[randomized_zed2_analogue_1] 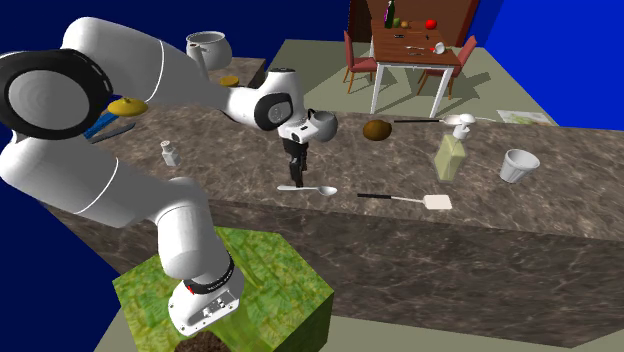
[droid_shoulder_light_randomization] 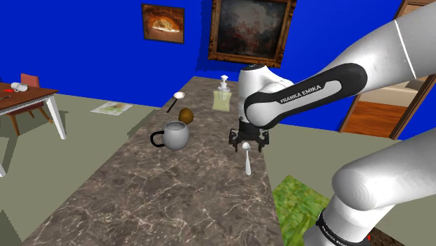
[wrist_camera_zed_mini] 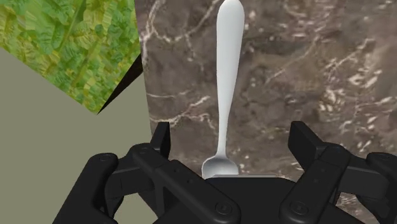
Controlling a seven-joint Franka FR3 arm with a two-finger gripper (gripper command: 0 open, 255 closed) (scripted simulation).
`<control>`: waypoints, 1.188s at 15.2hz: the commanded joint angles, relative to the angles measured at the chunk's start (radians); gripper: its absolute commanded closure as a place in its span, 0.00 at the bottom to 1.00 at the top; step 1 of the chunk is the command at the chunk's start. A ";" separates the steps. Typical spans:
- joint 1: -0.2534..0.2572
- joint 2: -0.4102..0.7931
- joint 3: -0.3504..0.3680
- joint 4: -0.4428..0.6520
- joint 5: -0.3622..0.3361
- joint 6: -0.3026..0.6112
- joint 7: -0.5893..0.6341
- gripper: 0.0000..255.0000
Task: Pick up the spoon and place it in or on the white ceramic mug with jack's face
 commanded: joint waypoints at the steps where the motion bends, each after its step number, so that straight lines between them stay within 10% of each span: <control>1: -0.008 0.017 0.008 -0.020 -0.005 0.036 0.014 0.00; 13: -0.027 0.064 0.023 -0.053 -0.023 0.114 0.028 0.00; 14: -0.027 0.064 0.023 -0.053 -0.023 0.114 0.028 1.00; 18: -0.026 0.063 0.023 -0.053 -0.022 0.113 0.028 1.00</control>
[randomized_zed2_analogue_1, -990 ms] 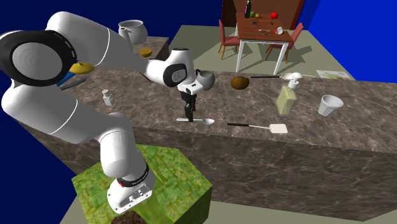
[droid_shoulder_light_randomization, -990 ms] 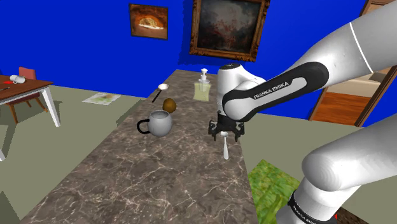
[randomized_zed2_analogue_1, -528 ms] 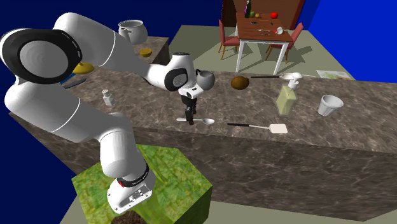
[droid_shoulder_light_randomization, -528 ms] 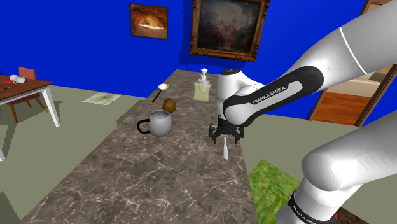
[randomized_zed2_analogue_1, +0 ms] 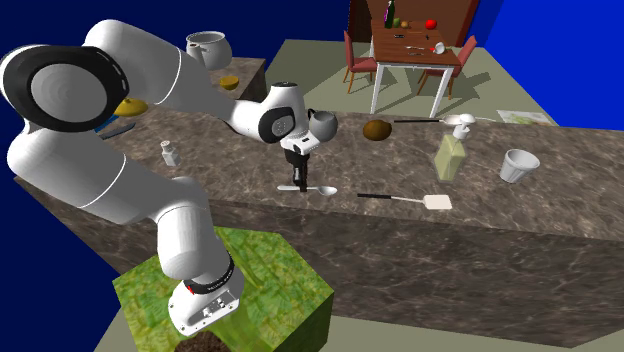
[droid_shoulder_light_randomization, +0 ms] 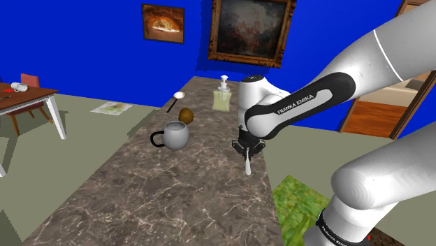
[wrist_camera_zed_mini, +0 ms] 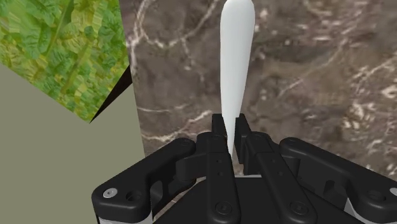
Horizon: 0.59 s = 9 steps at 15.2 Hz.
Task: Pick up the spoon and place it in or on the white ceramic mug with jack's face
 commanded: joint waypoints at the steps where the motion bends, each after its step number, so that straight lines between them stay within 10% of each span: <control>1: 0.000 0.000 0.000 -0.001 0.000 -0.001 0.000 1.00; 9: 0.012 -0.044 -0.020 0.025 0.013 -0.067 -0.022 1.00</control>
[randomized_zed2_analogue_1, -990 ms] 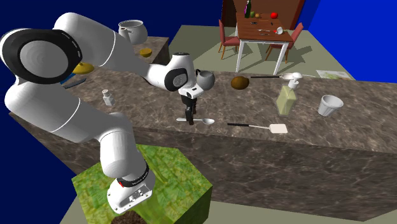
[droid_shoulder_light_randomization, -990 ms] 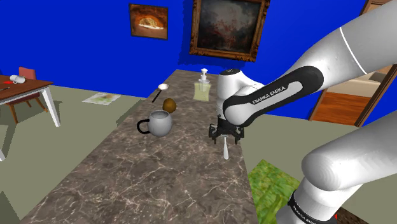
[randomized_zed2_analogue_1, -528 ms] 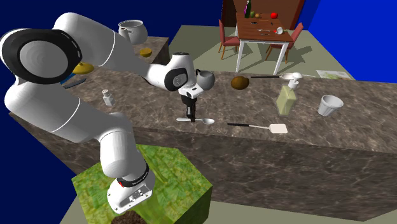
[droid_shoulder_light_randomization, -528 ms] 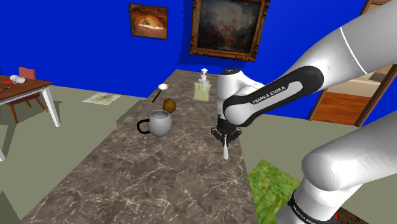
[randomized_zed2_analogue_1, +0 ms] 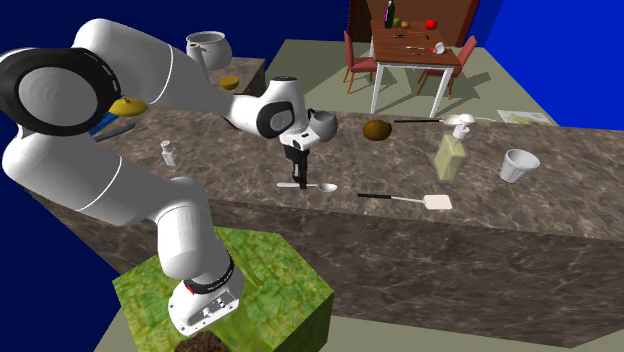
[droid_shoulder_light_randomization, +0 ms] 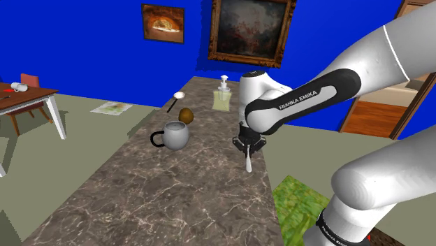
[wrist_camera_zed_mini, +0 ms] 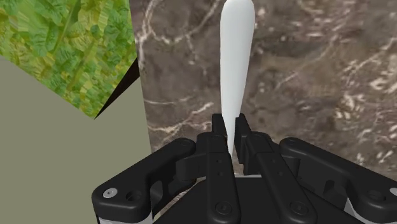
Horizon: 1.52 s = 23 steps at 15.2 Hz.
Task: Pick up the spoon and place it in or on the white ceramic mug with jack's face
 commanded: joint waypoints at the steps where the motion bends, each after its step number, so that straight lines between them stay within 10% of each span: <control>1: 0.004 -0.020 -0.011 0.013 0.004 -0.033 -0.012 1.00; 23: 0.020 -0.155 -0.091 0.221 0.008 -0.368 -0.086 1.00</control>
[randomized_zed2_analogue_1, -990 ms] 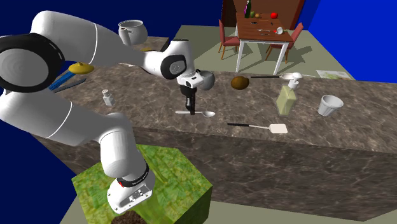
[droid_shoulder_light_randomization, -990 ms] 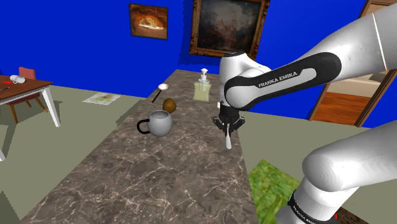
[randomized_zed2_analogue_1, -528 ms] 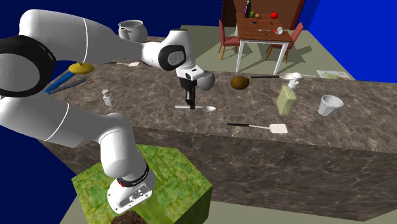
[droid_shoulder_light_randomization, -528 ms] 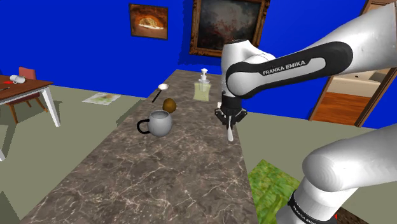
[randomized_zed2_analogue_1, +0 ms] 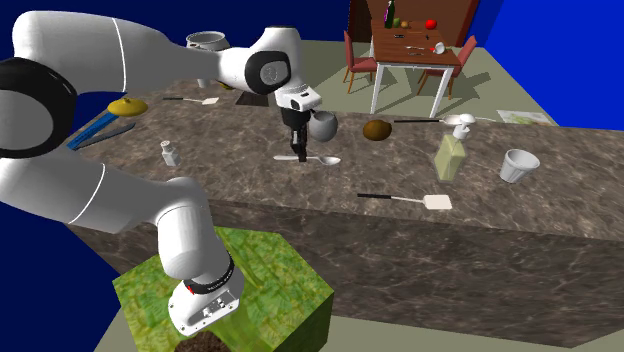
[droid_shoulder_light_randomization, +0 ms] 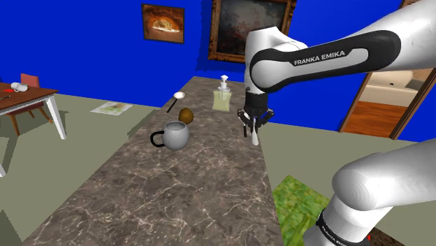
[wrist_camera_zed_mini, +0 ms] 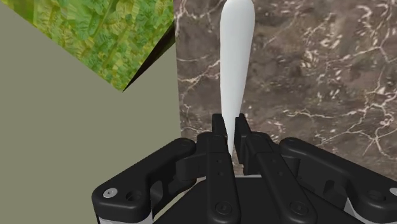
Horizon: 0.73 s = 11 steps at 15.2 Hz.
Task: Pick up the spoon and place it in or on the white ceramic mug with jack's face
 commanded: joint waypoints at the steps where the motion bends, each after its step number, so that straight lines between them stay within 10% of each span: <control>1: 0.000 -0.008 -0.006 0.025 -0.001 -0.033 -0.005 1.00; 11: -0.030 0.168 0.088 0.243 -0.025 -0.084 0.096 1.00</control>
